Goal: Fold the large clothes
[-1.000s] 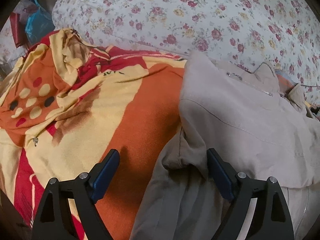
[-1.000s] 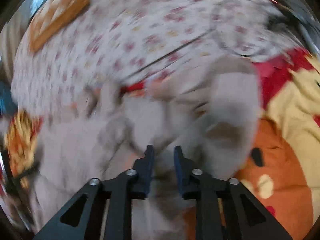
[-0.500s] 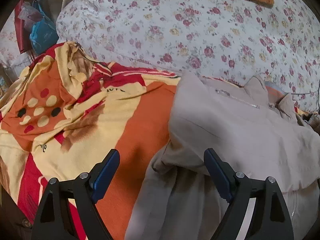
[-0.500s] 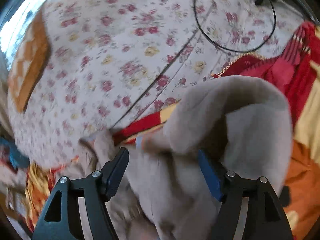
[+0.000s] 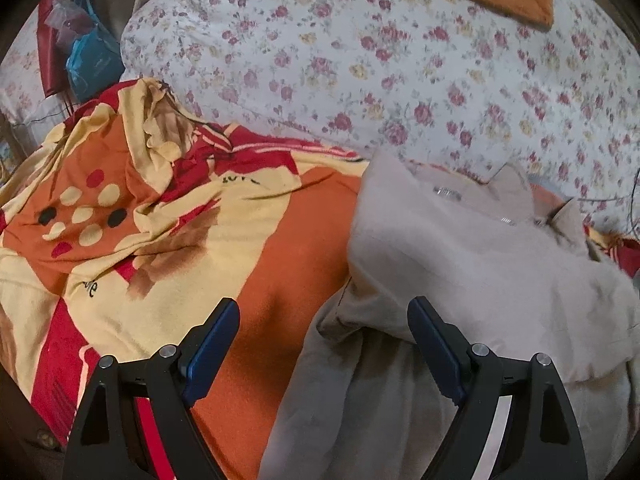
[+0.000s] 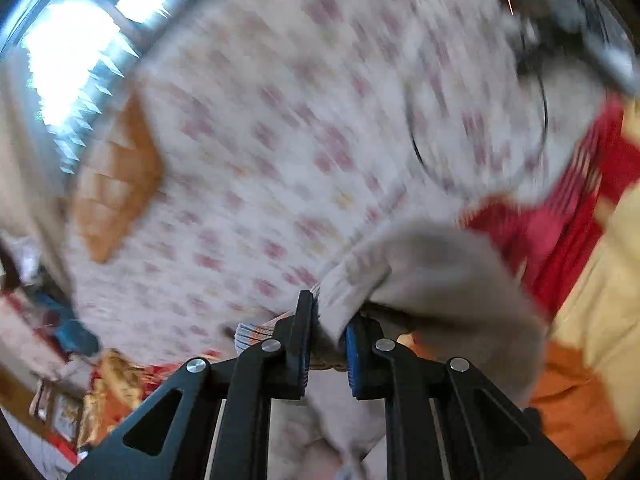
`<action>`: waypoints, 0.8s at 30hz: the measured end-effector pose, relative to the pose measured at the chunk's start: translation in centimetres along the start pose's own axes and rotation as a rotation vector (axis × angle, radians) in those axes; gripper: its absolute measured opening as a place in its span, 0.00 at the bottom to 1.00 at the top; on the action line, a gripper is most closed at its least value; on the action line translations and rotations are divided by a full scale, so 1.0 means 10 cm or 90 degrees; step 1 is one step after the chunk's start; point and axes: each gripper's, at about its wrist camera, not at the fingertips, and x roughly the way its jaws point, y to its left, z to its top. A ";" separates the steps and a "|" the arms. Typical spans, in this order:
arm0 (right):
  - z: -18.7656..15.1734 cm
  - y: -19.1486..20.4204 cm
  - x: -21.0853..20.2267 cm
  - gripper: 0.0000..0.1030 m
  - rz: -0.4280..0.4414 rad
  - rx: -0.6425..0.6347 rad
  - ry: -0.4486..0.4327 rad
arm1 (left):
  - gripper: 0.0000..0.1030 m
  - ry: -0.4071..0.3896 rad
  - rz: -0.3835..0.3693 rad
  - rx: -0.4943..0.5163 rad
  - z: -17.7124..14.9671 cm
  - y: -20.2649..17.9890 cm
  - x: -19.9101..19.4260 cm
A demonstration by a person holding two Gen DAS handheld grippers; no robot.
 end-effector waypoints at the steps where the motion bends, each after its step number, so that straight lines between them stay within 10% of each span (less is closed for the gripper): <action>1: 0.08 0.07 -0.17 0.13 0.012 -0.004 -0.020 | 0.83 -0.003 -0.004 -0.001 0.00 0.00 -0.04; 9: 0.50 0.91 -1.20 0.13 0.159 -0.077 -0.112 | 0.83 -0.033 -0.019 -0.009 -0.01 0.12 -0.41; 14: 0.26 1.57 -0.95 0.13 0.273 -0.135 0.014 | 0.83 -0.045 -0.023 -0.040 0.01 0.28 -0.54; 22: -0.88 2.30 0.39 0.13 0.308 -0.155 0.228 | 0.83 -0.027 -0.020 -0.059 0.00 0.44 -0.46; 24: -1.26 2.37 0.78 0.35 0.290 -0.160 0.292 | 0.83 -0.022 -0.018 -0.060 0.00 0.45 -0.41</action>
